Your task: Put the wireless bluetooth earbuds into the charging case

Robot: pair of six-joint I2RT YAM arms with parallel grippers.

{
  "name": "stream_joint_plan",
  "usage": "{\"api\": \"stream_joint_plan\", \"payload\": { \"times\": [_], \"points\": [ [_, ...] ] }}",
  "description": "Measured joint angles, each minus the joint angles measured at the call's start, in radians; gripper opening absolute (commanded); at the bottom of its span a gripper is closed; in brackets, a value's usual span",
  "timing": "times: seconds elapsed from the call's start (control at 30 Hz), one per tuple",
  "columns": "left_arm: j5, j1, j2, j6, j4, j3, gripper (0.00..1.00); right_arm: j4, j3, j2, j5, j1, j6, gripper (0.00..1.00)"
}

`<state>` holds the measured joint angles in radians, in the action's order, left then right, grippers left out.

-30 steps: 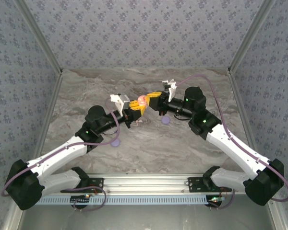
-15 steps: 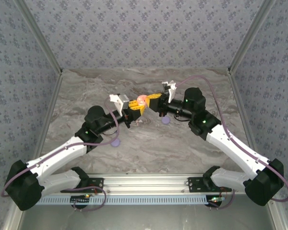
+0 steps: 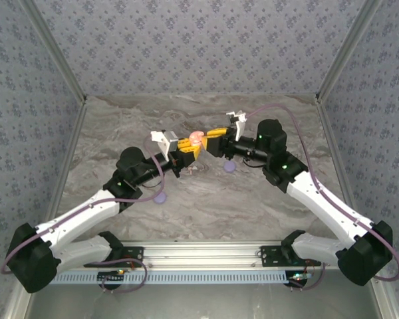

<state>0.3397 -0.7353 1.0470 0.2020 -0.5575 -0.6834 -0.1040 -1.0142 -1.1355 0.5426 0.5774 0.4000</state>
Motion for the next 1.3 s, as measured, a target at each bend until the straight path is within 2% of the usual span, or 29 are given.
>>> {"api": "stream_joint_plan", "payload": {
  "times": [0.23, 0.43, 0.57, 0.73, 0.9, 1.1, 1.3],
  "points": [
    [-0.027, 0.000, -0.026, -0.010, 0.006, 0.015, 0.00, 0.056, -0.014, 0.003, -0.007, -0.032, -0.022, 0.65],
    [-0.092, 0.000, -0.095, -0.050, 0.073, 0.029, 0.00, 0.237, -0.046, -0.060, -0.137, -0.035, -0.051, 0.66],
    [-0.134, 0.000, -0.163, -0.077, 0.122, 0.048, 0.00, 0.337, -0.089, -0.220, -0.232, -0.018, -0.057, 0.64],
    [-0.173, 0.000, -0.212, -0.097, 0.172, 0.055, 0.00, 0.413, -0.146, -0.456, -0.288, 0.033, -0.056, 0.59],
    [-0.197, 0.000, -0.240, -0.108, 0.200, 0.056, 0.00, 0.486, -0.294, -0.681, -0.344, 0.086, -0.083, 0.55],
    [-0.203, 0.000, -0.251, -0.109, 0.219, 0.060, 0.00, 0.575, -0.466, -0.854, -0.429, 0.154, -0.123, 0.51],
    [-0.207, 0.000, -0.254, -0.112, 0.223, 0.064, 0.00, 0.644, -0.557, -0.957, -0.484, 0.190, -0.135, 0.47]
  ]
}}
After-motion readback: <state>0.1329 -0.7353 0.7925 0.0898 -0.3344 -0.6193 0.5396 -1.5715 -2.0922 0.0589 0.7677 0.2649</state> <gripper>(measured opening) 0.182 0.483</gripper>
